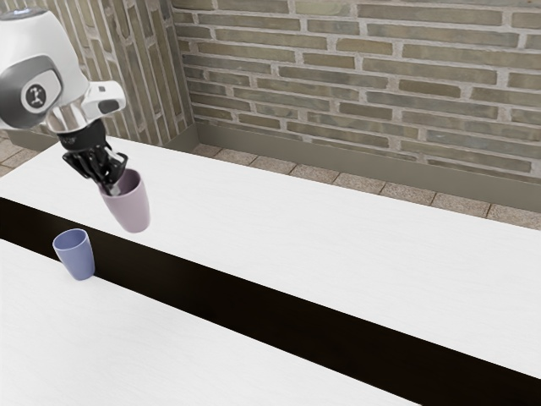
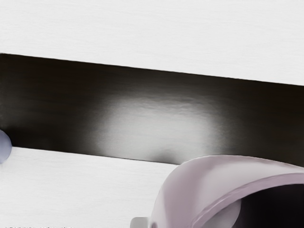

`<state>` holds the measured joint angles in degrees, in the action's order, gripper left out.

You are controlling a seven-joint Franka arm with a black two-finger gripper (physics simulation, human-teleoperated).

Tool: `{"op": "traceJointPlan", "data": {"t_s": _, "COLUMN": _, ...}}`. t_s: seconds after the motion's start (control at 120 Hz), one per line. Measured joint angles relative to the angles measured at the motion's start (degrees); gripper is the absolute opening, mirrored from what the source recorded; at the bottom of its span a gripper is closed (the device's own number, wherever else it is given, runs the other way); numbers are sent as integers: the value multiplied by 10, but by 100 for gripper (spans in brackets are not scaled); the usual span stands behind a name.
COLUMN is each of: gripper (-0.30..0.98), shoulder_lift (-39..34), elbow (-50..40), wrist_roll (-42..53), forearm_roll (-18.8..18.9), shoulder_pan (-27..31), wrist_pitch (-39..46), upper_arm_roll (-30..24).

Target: Place the right cup onto the left cup

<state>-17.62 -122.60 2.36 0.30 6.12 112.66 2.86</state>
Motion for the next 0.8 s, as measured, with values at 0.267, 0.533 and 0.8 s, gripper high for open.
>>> {"op": "traceJointPlan", "data": {"t_s": 0.267, "gripper": -10, "shoulder_lift": -7, "elbow": 6, "wrist_roll": 55, "forearm_roll": 12, "shoulder_pan": 37, "wrist_pitch": -5, "upper_arm_roll": 60}}
{"op": "traceJointPlan", "data": {"t_s": 0.533, "gripper": -10, "shoulder_lift": 37, "elbow": 44, "wrist_roll": 107, "forearm_roll": 18, "shoulder_pan": 52, "wrist_pitch": -1, "upper_arm_roll": 109}}
{"op": "traceJointPlan", "data": {"t_s": 0.8, "gripper": -10, "shoulder_lift": 112, "elbow": 79, "wrist_roll": 152, "forearm_roll": 15, "shoulder_pan": 102, "wrist_pitch": 9, "upper_arm_roll": 114}}
